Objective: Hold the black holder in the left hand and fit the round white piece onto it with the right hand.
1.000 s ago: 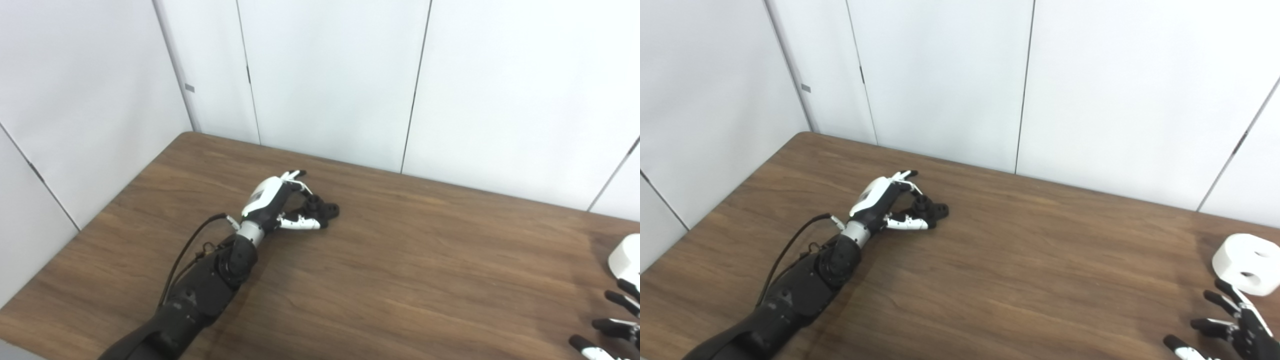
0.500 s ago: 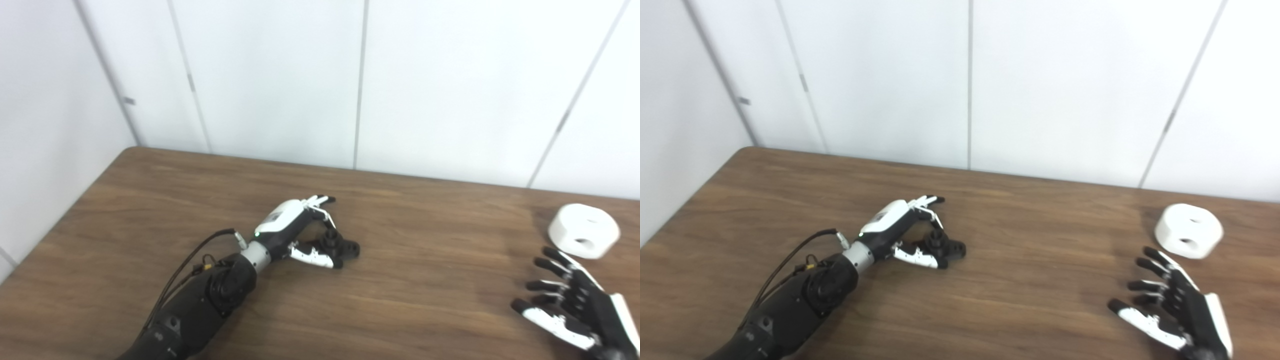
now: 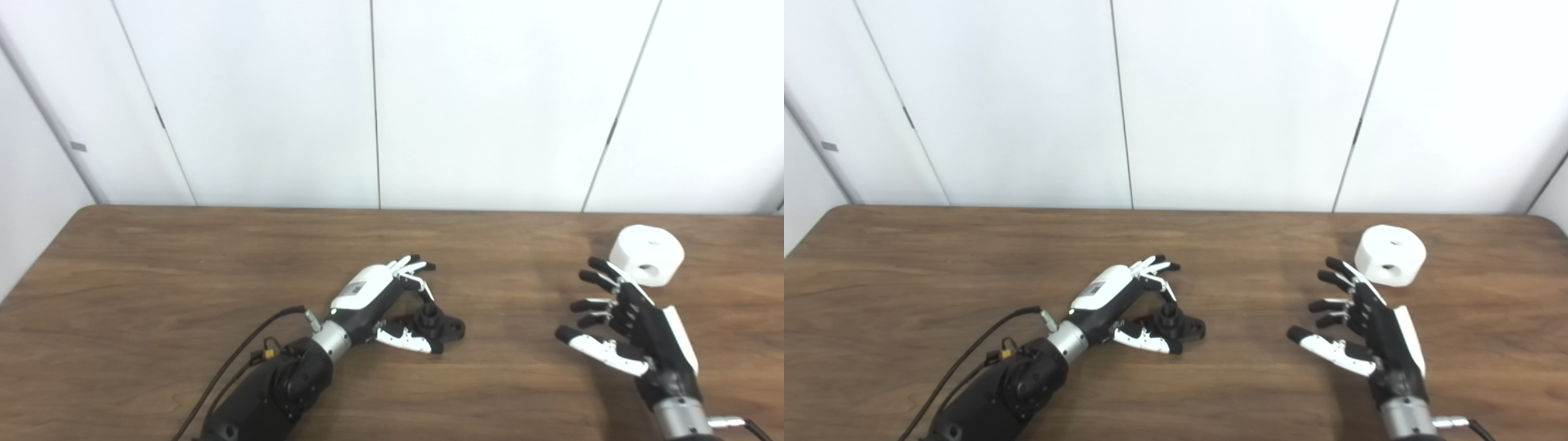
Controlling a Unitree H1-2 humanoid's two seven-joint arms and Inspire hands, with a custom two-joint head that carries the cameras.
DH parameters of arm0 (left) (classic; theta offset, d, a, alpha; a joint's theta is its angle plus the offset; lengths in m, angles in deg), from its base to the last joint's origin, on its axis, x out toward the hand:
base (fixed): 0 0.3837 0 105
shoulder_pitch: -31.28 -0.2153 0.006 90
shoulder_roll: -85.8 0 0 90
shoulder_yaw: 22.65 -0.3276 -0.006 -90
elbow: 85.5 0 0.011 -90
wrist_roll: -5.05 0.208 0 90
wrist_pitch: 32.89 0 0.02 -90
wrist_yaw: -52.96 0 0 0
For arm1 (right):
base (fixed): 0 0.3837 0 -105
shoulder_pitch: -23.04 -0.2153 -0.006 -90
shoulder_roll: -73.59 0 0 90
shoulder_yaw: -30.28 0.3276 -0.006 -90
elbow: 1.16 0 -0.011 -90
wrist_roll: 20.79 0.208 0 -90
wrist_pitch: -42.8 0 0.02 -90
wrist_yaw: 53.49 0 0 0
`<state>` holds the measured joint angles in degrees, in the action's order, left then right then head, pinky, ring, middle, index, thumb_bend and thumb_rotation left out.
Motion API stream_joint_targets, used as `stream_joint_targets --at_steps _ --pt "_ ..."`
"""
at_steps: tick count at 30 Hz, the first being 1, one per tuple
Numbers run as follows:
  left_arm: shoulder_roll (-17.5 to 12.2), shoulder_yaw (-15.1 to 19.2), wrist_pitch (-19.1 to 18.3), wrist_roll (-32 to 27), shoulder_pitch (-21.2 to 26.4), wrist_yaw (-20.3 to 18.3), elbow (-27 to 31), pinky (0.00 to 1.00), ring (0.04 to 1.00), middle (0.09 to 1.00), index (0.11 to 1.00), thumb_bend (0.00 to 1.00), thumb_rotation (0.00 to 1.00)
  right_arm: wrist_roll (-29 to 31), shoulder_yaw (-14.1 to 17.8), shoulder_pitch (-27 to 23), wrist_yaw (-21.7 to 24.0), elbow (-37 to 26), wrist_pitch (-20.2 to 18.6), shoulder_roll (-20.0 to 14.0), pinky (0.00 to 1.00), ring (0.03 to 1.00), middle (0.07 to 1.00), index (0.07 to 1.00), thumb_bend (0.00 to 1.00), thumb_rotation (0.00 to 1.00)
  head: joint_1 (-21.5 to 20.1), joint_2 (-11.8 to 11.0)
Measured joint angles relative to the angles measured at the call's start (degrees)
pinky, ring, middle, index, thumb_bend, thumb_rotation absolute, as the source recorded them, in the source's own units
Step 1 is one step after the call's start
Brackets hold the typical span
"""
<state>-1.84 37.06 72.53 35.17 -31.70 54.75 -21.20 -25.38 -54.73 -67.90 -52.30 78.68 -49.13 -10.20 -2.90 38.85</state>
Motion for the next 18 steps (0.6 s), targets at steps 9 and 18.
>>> stream_joint_targets --at_steps 9,18 --pt "2.32 -1.61 -1.28 1.40 0.86 -0.01 -1.44 1.00 1.000 0.927 0.482 0.52 0.06 -0.54 -0.35 -1.00 -0.32 -2.67 -1.97 0.22 0.49 0.601 0.796 0.843 0.65 0.19 -5.44 0.44" --pt "2.38 -3.83 -1.73 3.80 3.24 0.16 -2.93 0.99 1.000 0.907 0.482 0.52 0.06 -2.50 1.10 -3.37 0.60 -9.96 -5.38 -4.31 0.52 0.592 0.800 0.854 0.66 0.23 -11.85 -1.05"
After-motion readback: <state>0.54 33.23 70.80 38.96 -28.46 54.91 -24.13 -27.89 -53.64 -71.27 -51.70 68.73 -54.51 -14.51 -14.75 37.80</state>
